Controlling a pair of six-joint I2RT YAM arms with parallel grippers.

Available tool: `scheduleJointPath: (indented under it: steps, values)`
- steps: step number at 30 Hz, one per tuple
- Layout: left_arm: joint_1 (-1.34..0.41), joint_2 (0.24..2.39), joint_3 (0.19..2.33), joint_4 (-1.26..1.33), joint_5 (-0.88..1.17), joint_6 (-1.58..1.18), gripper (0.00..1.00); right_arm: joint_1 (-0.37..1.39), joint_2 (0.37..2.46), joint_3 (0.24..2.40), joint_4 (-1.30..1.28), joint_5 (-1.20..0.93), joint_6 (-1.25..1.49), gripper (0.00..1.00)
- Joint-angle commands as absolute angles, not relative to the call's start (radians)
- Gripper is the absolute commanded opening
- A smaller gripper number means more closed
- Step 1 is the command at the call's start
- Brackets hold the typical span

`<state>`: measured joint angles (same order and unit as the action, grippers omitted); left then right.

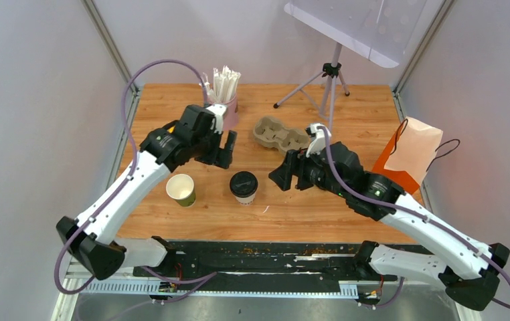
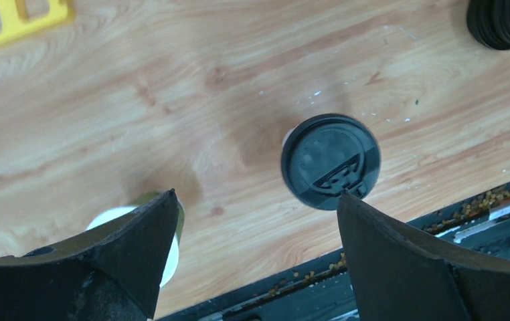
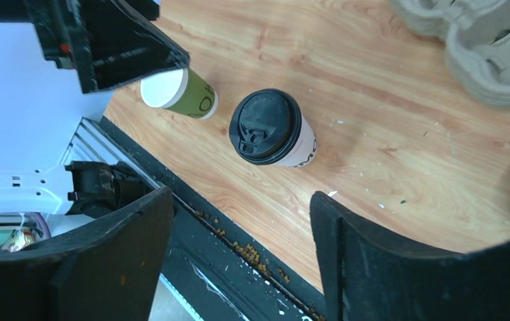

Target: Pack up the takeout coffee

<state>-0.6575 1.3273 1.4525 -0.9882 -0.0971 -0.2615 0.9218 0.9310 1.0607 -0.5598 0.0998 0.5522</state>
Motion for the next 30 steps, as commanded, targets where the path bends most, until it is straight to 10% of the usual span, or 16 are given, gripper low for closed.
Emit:
scheduleJointPath:
  steps: [1, 9, 30]
  values:
    - [-0.55, 1.223, 1.299, -0.867, 0.012, -0.349, 0.92, 0.926, 1.023, 1.11, -0.484, 0.017, 0.527, 0.69]
    - [-0.453, 1.116, 1.049, -0.644, 0.193, -0.428, 0.76, 0.921, 1.229, 1.155, -0.402, -0.038, 0.511, 0.45]
    - [-0.437, 1.19, 0.847, -0.43, 0.301, -0.455, 0.51, 0.841, 1.504, 1.206, -0.367, -0.097, 0.484, 0.28]
